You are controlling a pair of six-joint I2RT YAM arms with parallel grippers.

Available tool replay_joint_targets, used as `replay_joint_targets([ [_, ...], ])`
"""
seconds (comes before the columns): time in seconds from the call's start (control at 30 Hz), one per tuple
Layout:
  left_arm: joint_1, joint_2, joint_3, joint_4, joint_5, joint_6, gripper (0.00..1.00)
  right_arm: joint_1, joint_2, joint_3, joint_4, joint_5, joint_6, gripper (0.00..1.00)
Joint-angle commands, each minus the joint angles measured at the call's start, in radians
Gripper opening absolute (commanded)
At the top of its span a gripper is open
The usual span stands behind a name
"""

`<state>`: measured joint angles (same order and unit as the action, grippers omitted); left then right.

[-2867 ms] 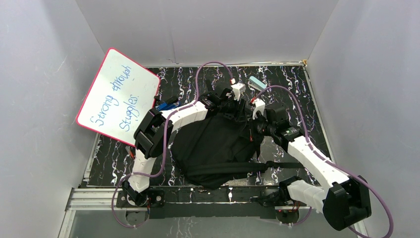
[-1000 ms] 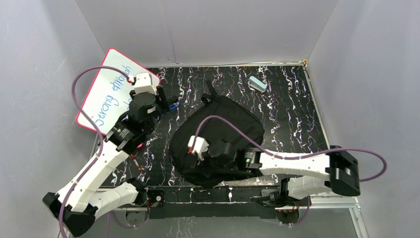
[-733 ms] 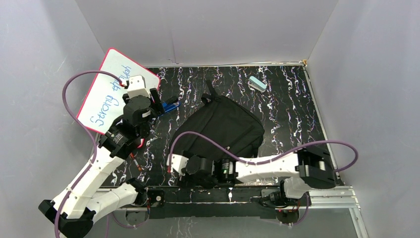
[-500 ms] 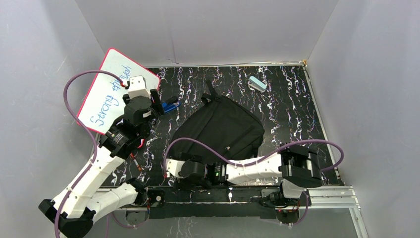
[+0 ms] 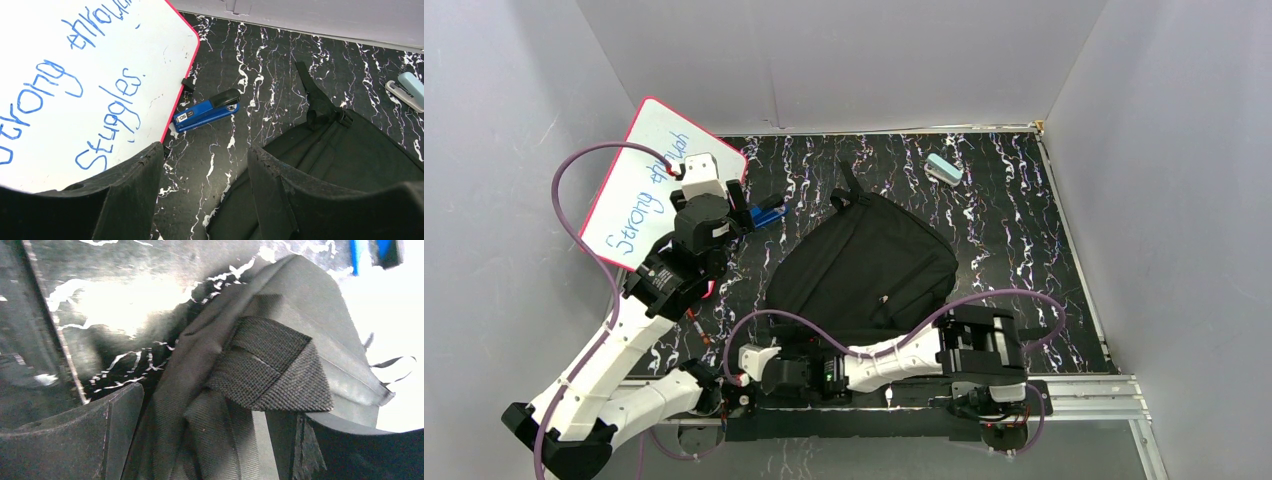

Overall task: Pack the student bag
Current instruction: Pick up the student bag at the center of the board.

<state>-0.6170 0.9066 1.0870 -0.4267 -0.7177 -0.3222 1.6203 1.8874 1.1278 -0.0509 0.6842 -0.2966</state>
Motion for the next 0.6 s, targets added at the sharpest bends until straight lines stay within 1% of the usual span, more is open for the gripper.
replay_joint_targets([
  [0.0,-0.001,-0.011,0.019,0.006,-0.014,-0.008,0.6,0.005,0.052,0.023,-0.091,0.19,-0.006,0.98],
  [0.1,-0.001,-0.012,0.016,0.007,-0.013,-0.008,0.6,0.006,0.051,0.016,-0.105,0.202,0.02,0.9],
  [0.13,-0.001,-0.012,0.016,0.008,-0.011,-0.008,0.6,0.006,0.048,0.014,-0.105,0.204,0.028,0.85],
  [0.17,-0.001,-0.012,0.015,0.008,-0.01,-0.008,0.6,0.006,0.046,0.012,-0.104,0.209,0.036,0.77],
  [0.23,-0.001,-0.013,0.013,0.009,-0.007,-0.009,0.6,0.004,0.042,0.007,-0.098,0.231,0.051,0.59],
  [0.27,-0.001,-0.013,0.011,0.012,-0.007,-0.009,0.6,0.004,0.04,0.003,-0.093,0.245,0.059,0.53],
  [0.33,-0.001,-0.012,0.009,0.015,-0.004,-0.009,0.6,0.003,0.032,-0.005,-0.084,0.282,0.089,0.43],
  [0.37,-0.001,-0.012,0.007,0.016,-0.004,-0.008,0.6,0.001,0.023,-0.008,-0.083,0.299,0.114,0.37],
  [0.47,-0.001,-0.011,-0.003,0.027,-0.012,0.003,0.6,-0.008,-0.047,-0.023,-0.066,0.324,0.161,0.07],
  [0.5,-0.001,-0.012,-0.006,0.029,-0.016,0.003,0.6,-0.013,-0.084,-0.032,-0.056,0.316,0.167,0.0],
  [0.57,-0.001,-0.015,-0.015,0.034,-0.014,-0.003,0.61,-0.032,-0.172,-0.05,-0.043,0.282,0.178,0.0],
])
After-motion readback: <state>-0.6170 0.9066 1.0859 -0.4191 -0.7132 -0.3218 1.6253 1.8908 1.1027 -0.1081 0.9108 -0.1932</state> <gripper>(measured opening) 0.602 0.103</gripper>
